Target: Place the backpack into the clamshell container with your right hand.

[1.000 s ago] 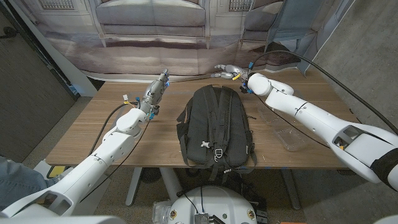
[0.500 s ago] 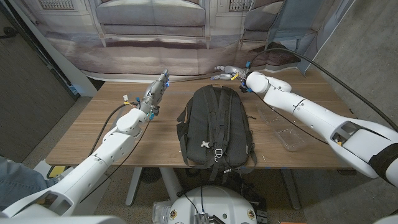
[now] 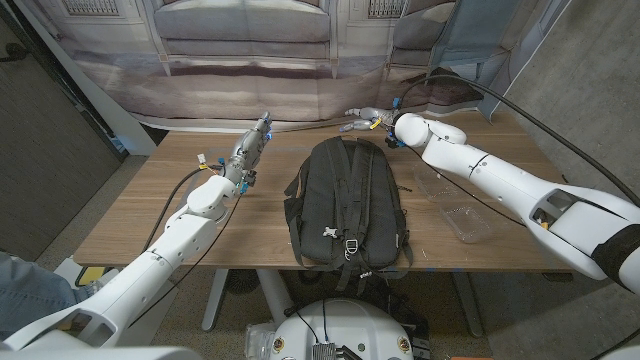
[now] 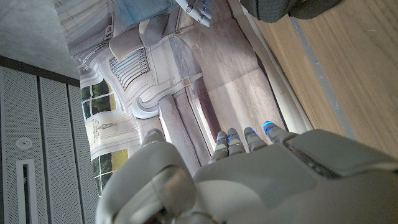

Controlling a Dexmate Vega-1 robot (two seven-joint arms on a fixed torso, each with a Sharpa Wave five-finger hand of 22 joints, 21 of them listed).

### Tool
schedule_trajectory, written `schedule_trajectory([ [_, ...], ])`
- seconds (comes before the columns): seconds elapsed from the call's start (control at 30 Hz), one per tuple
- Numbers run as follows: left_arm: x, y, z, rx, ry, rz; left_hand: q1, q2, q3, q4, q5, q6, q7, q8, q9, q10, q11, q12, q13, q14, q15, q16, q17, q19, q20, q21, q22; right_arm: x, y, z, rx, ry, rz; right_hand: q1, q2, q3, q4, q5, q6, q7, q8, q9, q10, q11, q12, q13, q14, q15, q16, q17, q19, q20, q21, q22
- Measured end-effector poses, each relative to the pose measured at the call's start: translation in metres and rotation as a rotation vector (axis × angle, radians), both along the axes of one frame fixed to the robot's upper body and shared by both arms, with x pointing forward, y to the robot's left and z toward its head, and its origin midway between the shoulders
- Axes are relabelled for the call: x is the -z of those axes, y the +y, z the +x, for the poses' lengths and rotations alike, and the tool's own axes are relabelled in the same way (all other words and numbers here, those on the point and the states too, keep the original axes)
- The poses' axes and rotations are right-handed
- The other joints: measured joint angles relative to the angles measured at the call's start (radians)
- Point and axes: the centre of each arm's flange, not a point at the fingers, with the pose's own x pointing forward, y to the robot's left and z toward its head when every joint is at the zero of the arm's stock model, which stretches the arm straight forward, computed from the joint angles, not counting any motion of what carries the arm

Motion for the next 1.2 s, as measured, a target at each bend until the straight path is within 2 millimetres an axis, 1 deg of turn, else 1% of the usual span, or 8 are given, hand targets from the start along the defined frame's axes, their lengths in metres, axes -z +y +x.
schedule_trajectory([
  [0.33, 0.001, -0.001, -0.001, 0.002, -0.001, 0.005, 0.0, 0.0, -0.004, -0.004, 0.0, 0.011, 0.004, 0.004, 0.0, 0.0, 0.0, 0.0, 0.0, 0.0, 0.0, 0.0, 0.0, 0.0, 0.0, 0.0, 0.0, -0.003, 0.001, 0.001, 0.018, 0.018, -0.033, 0.004, -0.004, 0.0, 0.0, 0.004, -0.009, 0.002, 0.0, 0.0, 0.0, 0.0, 0.0, 0.005, 0.0, 0.0, 0.0, 0.0, 0.0, 0.0, 0.0, 0.0],
  [0.4, 0.001, -0.002, -0.001, 0.003, -0.001, 0.004, 0.0, 0.0, -0.004, -0.004, 0.0, 0.011, 0.004, 0.004, 0.0, 0.0, 0.0, 0.0, 0.0, 0.0, 0.0, 0.0, 0.0, 0.0, 0.0, 0.0, 0.0, -0.002, 0.001, 0.002, 0.023, 0.024, -0.039, 0.005, -0.005, 0.004, -0.004, 0.004, -0.013, 0.006, 0.0, 0.0, 0.0, 0.0, 0.0, 0.005, 0.0, 0.0, 0.0, 0.0, 0.006, 0.006, 0.0, 0.0],
  [0.53, 0.002, -0.002, -0.002, 0.004, -0.002, 0.004, 0.0, 0.0, -0.004, -0.004, 0.0, 0.011, 0.004, 0.004, 0.0, 0.0, 0.0, 0.0, 0.0, 0.0, 0.0, 0.0, 0.0, 0.0, 0.0, 0.0, 0.0, -0.001, 0.001, 0.002, 0.029, 0.033, -0.047, 0.005, -0.005, 0.004, -0.004, 0.004, -0.02, 0.002, 0.001, 0.0, -0.004, 0.004, 0.0, 0.005, 0.0, 0.0, 0.001, 0.0, 0.006, 0.005, 0.0, 0.0],
  [0.73, 0.001, -0.003, -0.004, 0.003, -0.005, 0.003, 0.0, 0.0, -0.004, -0.004, 0.0, 0.015, 0.0, 0.004, 0.0, 0.0, 0.0, 0.0, 0.0, 0.0, 0.0, 0.0, 0.0, 0.0, 0.0, 0.0, 0.0, -0.002, 0.002, 0.005, 0.038, 0.046, -0.065, 0.017, -0.006, 0.004, -0.004, 0.004, -0.04, 0.008, 0.001, 0.0, -0.004, 0.004, 0.0, 0.005, 0.0, 0.0, 0.004, 0.0, 0.011, 0.011, -0.008, 0.0],
  [0.87, 0.001, -0.003, -0.004, 0.002, -0.007, 0.004, 0.0, 0.0, -0.004, -0.004, 0.0, 0.014, 0.0, 0.004, 0.0, 0.0, 0.0, 0.0, 0.0, 0.0, 0.0, 0.0, 0.0, 0.0, 0.0, 0.0, 0.0, -0.002, 0.002, 0.007, 0.046, 0.056, -0.076, 0.028, -0.017, 0.004, -0.004, 0.008, -0.057, 0.011, -0.004, 0.0, -0.007, 0.007, 0.0, 0.005, 0.008, 0.0, 0.004, 0.0, 0.011, 0.01, -0.008, 0.0],
  [0.97, 0.0, -0.004, -0.005, 0.0, -0.005, 0.006, 0.0, 0.0, -0.004, -0.004, 0.0, 0.014, 0.0, 0.004, 0.0, 0.0, 0.0, 0.0, 0.0, 0.0, 0.0, 0.0, 0.0, 0.0, 0.0, 0.0, 0.0, -0.002, 0.002, 0.009, 0.052, 0.063, -0.085, 0.033, -0.012, 0.004, -0.004, 0.008, -0.07, 0.016, -0.004, 0.0, -0.012, 0.013, 0.0, 0.005, 0.013, 0.002, 0.004, 0.0, 0.022, 0.007, -0.008, 0.0],
  [1.1, 0.0, -0.004, -0.005, -0.001, -0.004, 0.006, 0.0, 0.0, -0.004, -0.004, 0.0, 0.014, 0.0, 0.004, 0.0, 0.0, 0.0, 0.0, 0.0, 0.0, 0.0, 0.0, 0.0, -0.003, 0.003, 0.0, 0.0, -0.002, 0.002, 0.01, 0.058, 0.072, -0.092, 0.04, -0.019, 0.004, -0.004, 0.008, -0.073, 0.02, -0.004, 0.0, -0.012, 0.013, 0.006, 0.005, 0.015, 0.004, 0.004, 0.0, 0.025, 0.01, -0.008, 0.0],
  [1.2, 0.0, -0.004, -0.005, -0.001, -0.004, 0.007, 0.0, 0.0, -0.004, -0.004, 0.0, 0.014, 0.0, 0.004, 0.0, 0.0, 0.0, 0.0, 0.0, 0.0, 0.0, 0.0, 0.0, -0.014, 0.004, -0.005, 0.0, -0.002, 0.003, 0.012, 0.065, 0.079, -0.1, 0.044, -0.023, 0.004, -0.004, 0.008, -0.073, 0.019, 0.0, 0.0, -0.003, 0.022, 0.006, 0.005, 0.011, 0.008, 0.004, 0.0, 0.025, 0.01, -0.008, 0.001],
])
